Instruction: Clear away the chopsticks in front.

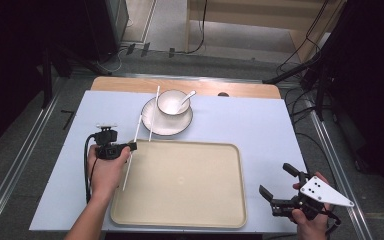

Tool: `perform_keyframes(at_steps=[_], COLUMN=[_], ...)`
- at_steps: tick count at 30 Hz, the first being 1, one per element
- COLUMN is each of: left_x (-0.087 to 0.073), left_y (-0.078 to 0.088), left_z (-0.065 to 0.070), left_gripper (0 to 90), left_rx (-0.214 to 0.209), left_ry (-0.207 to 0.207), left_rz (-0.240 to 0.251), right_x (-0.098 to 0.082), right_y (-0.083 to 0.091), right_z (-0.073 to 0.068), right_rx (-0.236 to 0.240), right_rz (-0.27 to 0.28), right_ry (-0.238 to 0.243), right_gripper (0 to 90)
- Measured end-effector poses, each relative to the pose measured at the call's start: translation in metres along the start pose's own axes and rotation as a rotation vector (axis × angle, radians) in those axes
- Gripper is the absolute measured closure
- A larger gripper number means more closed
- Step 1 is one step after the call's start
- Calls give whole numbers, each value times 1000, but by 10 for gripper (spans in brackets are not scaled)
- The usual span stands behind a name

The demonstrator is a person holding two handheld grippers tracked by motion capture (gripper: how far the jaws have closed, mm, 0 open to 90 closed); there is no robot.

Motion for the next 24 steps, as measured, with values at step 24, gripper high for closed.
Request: perform_keyframes(at_steps=[24], left_x=[-53], left_y=[15], left_z=[-6], left_gripper=[852], left_rx=[28], left_ry=[15], left_rz=[-2], right_x=[0], right_y=[0], right_z=[0], right_rx=[-1], right_rz=[-5], right_ry=[0], right_gripper=[0])
Point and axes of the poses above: each handheld gripper's, and its own axes: y roughly backward along the jaws, x roughly out of its top, z roughly to its right, the point moved 6 cm from there along -y, roughly forward along the jaws, and after that the axes turned 6 degrees about z, right-handed, at the moved point
